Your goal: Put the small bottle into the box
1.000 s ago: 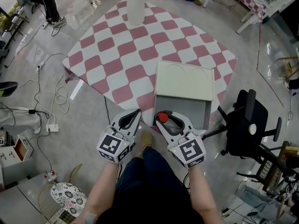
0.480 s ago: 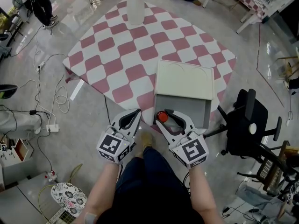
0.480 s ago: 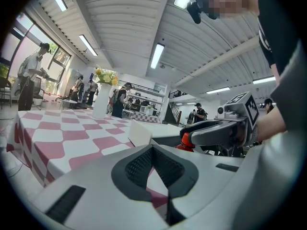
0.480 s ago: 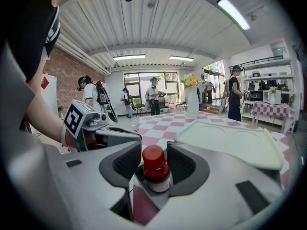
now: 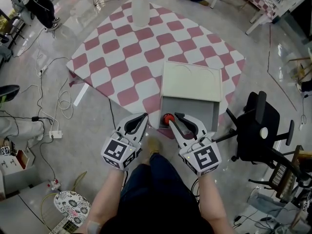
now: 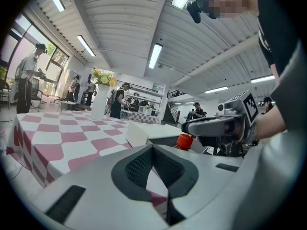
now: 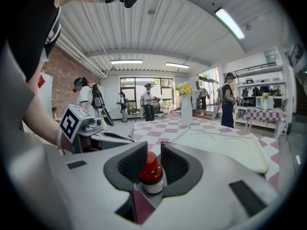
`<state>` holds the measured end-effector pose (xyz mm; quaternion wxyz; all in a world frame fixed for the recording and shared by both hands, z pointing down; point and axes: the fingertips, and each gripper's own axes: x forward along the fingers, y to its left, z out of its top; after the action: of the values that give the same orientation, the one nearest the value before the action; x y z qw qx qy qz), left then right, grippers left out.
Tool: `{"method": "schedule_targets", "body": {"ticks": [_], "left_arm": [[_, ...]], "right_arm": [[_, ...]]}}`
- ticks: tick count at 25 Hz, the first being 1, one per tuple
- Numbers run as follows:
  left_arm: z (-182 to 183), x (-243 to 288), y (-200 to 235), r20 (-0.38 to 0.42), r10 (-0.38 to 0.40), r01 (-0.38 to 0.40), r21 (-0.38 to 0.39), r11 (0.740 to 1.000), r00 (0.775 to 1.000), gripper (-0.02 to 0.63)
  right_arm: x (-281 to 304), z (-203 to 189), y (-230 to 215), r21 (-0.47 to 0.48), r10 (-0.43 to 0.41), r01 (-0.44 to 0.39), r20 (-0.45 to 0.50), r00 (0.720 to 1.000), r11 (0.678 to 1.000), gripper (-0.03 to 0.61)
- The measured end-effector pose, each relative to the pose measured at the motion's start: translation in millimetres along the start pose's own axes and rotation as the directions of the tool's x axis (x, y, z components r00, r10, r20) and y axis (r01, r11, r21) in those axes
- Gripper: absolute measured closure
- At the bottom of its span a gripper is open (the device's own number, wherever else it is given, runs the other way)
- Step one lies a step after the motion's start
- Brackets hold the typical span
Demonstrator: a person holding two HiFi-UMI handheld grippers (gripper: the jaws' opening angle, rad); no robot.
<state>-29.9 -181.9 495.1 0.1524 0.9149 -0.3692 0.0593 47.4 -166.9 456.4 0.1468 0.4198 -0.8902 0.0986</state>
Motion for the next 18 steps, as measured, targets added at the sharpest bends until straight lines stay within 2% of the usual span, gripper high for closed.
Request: {"method": "schedule_targets", "body": {"ticks": [4,9,11,18], "left_arm": [[1.9,-1.8,-2.6,0.000,-0.004,0.004,0.008,1.000,1.000,0.604],[4.4,-4.1,-9.6,0.002,-0.010,0.010,0.019,1.000,1.000,0.604],[5.0,-5.7,-12.8,0.003,-0.012,0.012,0.022,1.000,1.000,0.604],[10.8,-14.5,-21.7,0.020,-0.015,0.014,0.027,1.000,1.000,0.604]], "right_arm": [[-7.3,3.9,-5.0,0.033,-0.032,0.031,0.034,0.999,0.999,0.522],[-18.4,4.9,-7.3,0.064,-0.062,0.058,0.056,0.997,0.996,0.526],[-23.9,5.4,-8.6,0.079,-0.081,0.075,0.067,0.994,0.994,0.563],[-41.7,6.7,-8.7,0.142,-0.118,0.104,0.097,0.988,0.984,0.572]]}}
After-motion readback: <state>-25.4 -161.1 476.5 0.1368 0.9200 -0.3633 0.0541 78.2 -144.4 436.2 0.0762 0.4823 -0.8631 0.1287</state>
